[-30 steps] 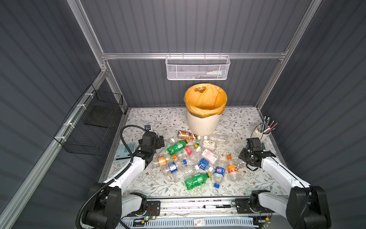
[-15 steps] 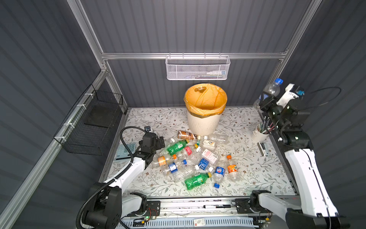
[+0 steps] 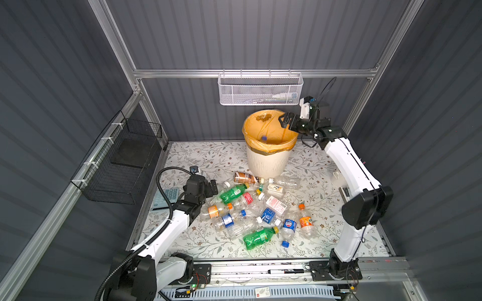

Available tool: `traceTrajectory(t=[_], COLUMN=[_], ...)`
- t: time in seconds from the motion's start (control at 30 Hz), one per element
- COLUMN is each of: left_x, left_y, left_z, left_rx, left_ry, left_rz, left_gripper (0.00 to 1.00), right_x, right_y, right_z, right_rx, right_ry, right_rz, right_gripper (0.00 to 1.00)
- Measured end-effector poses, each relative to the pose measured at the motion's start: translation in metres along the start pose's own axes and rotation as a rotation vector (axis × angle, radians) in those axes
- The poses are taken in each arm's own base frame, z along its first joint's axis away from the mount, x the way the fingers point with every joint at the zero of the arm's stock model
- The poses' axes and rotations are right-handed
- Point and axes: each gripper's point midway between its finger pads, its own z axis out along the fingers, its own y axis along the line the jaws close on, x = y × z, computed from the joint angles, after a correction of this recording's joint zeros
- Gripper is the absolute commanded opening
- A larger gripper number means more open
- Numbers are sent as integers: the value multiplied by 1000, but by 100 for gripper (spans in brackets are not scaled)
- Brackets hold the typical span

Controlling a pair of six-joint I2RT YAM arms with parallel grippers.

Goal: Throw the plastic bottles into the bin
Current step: 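Raise the blue-capped bottle over the bin and release it, then lower the right gripper and grasp the orange-capped bottle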

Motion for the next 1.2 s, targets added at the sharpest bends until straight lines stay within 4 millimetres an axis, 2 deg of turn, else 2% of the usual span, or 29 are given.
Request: traceTrajectory(t=[0.07,0.2,0.27,0.33,0.4,0.43,0.53,0.6,0.67,0.73,0.83,0.93,1.2], left_x=[-1,3,8,12,14,14,17,21,25,29,33,32,30], left_y=[-2,-14,-25,-37,-47,-52,-66,-71,-75,-77,-78,-76,-72], left_z=[-3,-6,-9,-13,-16,-18,-20,-19,-18,-17,-14,-14,-14], left_rx=[3,26,44,58,63,64,72,67,60,50,32,15,-12], left_ry=[-6,-2,4,8,5,1,-2,1,5,9,15,10,0], left_rz=[2,43,84,129,175,194,247,280,307,334,360,367,364], left_gripper=[100,100,100,100,100,100,100,100,100,100,100,100,100], right_x=[0,-16,-10,8,43,67,152,208,249,278,311,330,366], right_y=[-2,4,-1,-15,-37,-52,-97,-122,-137,-147,-158,-162,-162], right_z=[-31,-96,-116,-124,-122,-119,-119,-128,-140,-150,-162,-167,-170], right_rx=[14,5,23,62,120,157,279,351,397,429,466,485,482], right_ry=[-46,-193,-224,-218,-157,-110,68,186,260,305,360,408,507], right_rz=[-6,-35,-45,-43,-29,-16,34,68,103,134,174,195,223], right_gripper=[99,99,99,99,99,99,99,99,99,99,94,90,82])
